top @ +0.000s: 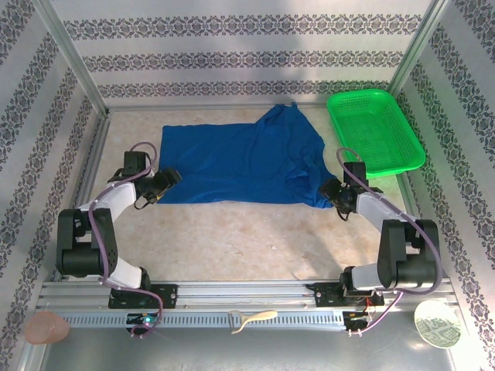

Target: Fold the inside-out t-shirt

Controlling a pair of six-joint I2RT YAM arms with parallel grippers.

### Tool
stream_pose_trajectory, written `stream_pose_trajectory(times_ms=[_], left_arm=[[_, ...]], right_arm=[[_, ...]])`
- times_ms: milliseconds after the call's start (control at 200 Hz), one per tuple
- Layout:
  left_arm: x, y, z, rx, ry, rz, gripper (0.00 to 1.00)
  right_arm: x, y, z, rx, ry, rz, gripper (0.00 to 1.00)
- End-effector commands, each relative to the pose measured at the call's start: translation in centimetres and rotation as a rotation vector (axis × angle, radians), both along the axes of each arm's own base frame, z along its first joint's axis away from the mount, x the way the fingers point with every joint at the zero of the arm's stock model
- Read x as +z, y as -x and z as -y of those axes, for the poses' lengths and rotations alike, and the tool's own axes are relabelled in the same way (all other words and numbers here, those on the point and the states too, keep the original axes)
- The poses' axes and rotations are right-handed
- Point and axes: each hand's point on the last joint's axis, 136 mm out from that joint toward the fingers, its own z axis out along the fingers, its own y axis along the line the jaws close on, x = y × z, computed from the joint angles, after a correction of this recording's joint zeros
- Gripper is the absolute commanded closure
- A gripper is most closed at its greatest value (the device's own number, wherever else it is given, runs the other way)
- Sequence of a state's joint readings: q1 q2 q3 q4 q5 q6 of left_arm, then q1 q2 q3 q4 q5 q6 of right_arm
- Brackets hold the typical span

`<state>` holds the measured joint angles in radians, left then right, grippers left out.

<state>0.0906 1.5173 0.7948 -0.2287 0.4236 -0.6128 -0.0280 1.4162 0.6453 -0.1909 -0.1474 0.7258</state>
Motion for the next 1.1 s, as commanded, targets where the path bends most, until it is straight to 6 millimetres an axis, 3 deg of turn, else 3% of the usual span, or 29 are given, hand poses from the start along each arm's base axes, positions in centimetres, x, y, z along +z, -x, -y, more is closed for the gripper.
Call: stream_pose_trajectory(times_ms=[0, 80, 170, 425, 604, 624, 679, 749, 789, 914, 949, 1094], left_arm=[[-1.6, -1.1, 0.0, -0.01, -0.022, 0.012, 0.22], [-2.7, -1.1, -0.3, 0.01, 0.005, -0.027, 0.22], [-3.9, 0.3, -1.1, 0.05, 0.003, -0.087, 0.22], [-4.6, 5.6, -4.3, 0.224, 0.076, -0.14, 0.21], [-2.6, 8.2, -5.1, 0.29, 0.064, -0.093, 0.21], [-2.2, 8.4, -5.2, 0.294, 0.057, -0.085, 0.21], [-1.3, 9.0, -5.4, 0.3, 0.045, -0.064, 0.2], [0.3, 9.4, -5.8, 0.306, 0.014, -0.036, 0.2], [1.4, 9.4, -6.1, 0.306, -0.01, -0.009, 0.19], [4.7, 8.9, -6.4, 0.296, -0.043, 0.084, 0.16], [5.6, 8.5, -6.2, 0.282, -0.035, 0.108, 0.16], [7.3, 5.8, -3.7, 0.149, 0.042, 0.165, 0.14]], right_arm=[[-1.2, 0.1, -0.7, 0.014, -0.025, -0.016, 0.49], [-1.4, 0.6, -0.7, 0.008, -0.028, -0.023, 0.73], [-1.2, 1.5, -0.5, -0.011, -0.023, -0.018, 1.0], [-0.1, 5.5, -0.6, -0.084, -0.068, 0.001, 1.0], [0.2, 9.3, -1.3, -0.147, -0.139, 0.008, 1.0], [-0.6, 10.3, -1.3, -0.156, -0.143, -0.012, 1.0], [-0.5, 11.5, -1.4, -0.178, -0.16, -0.004, 1.0], [0.2, 12.7, -1.2, -0.188, -0.151, 0.01, 0.62], [1.0, 13.0, -0.9, -0.191, -0.133, 0.039, 0.53], [3.2, 11.8, -0.8, -0.132, -0.096, 0.124, 0.54], [4.9, 10.4, -1.2, -0.084, -0.091, 0.168, 0.56], [6.9, 5.8, -4.4, 0.18, -0.034, 0.165, 0.59]])
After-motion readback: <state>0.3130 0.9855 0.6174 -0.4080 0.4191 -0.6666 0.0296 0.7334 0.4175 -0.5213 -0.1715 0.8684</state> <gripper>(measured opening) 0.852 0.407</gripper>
